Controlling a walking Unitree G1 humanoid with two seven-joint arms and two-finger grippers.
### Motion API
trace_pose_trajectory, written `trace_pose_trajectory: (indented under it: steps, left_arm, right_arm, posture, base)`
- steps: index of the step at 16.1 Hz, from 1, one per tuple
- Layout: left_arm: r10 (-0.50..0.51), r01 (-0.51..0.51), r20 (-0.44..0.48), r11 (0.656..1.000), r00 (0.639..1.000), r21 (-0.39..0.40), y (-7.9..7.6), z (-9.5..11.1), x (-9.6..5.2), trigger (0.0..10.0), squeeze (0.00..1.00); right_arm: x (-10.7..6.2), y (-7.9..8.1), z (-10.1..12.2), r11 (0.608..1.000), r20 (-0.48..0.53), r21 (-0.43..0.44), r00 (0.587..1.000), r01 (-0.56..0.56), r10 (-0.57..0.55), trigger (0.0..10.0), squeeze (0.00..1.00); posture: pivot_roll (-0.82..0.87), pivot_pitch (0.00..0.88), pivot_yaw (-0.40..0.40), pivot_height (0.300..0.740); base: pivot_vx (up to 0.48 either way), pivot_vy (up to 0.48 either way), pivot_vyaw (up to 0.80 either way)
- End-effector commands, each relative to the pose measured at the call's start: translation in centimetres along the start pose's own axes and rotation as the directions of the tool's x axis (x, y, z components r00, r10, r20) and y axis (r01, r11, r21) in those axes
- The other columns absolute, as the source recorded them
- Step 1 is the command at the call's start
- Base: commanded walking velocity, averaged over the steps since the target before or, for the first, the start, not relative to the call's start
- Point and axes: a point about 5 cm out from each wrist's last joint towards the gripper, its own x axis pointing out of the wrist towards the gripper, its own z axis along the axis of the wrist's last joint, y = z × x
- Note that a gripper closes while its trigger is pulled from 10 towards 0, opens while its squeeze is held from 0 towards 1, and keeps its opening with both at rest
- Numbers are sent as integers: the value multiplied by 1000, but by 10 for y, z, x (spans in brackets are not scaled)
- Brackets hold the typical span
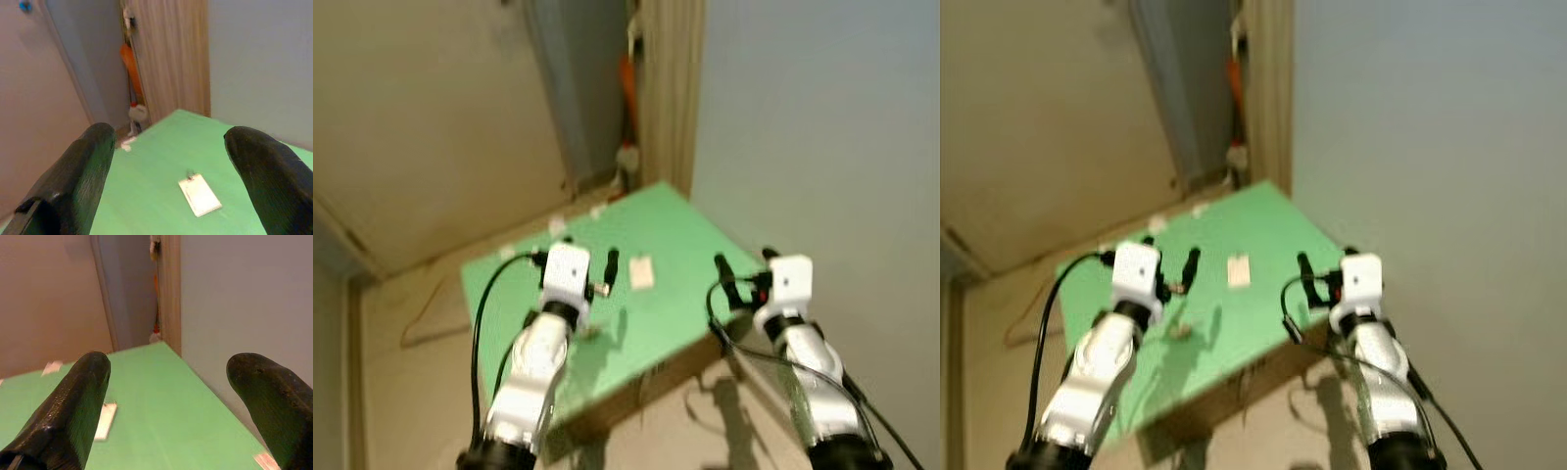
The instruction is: Hang keys on a hook
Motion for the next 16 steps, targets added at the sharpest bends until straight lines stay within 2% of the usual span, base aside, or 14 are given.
trace_pose_trajectory:
  steps: [1,2,4,6,9,12,14,15,16]
  left_arm:
    - [70,-70,-88,998,994,5,16,-14,1,10000,0]
    - [92,-93,-101,996,991,-11,20,-16,1,10000,0]
    - [124,-124,-153,992,980,10,28,-28,2,10000,0]
    - [111,-115,-201,993,973,-8,29,-40,6,10000,0]
    - [97,-97,-261,995,960,15,25,-54,12,10000,0]
    - [162,-158,-317,987,935,40,27,-62,13,10000,0]
    - [150,-148,-336,988,930,33,22,-71,10,10000,0]
    - [104,-101,-331,995,938,27,14,-73,11,10000,0]
    - [98,-94,-333,995,938,27,12,-73,11,10000,0]
  right_arm:
    - [-1,10,-1,999,-4,6,999,-36,36,10000,0]
    - [-3,9,-1,999,-9,4,999,-38,38,10000,0]
    - [-9,6,-4,999,-26,-6,999,-40,40,10000,0]
    - [-17,1,-5,999,-44,-21,998,-46,45,10000,0]
    - [-41,-12,-5,997,-82,-57,996,-45,41,10000,0]
    - [-54,-19,-5,996,-112,-75,993,-47,38,10000,0]
    - [-57,-19,-3,997,-123,-73,992,-40,31,10000,0]
    - [-60,-19,-2,997,-127,-72,991,-40,31,10000,0]
    - [-61,-20,-1,997,-130,-73,991,-41,31,10000,0]
  posture:
    - [-166,0,101,740]
    - [-172,4,100,740]
    - [-185,23,90,740]
    - [-208,49,75,740]
    - [-279,118,37,740]
    - [-309,123,38,740]
    - [-316,127,41,740]
    - [-318,133,37,740]
    - [-322,144,30,740]
  base:
    - [0,0,0]
    - [0,0,0]
    - [0,0,0]
    - [0,0,0]
    - [0,0,0]
    - [0,0,0]
    - [0,0,0]
    - [0,0,0]
    - [0,0,0]
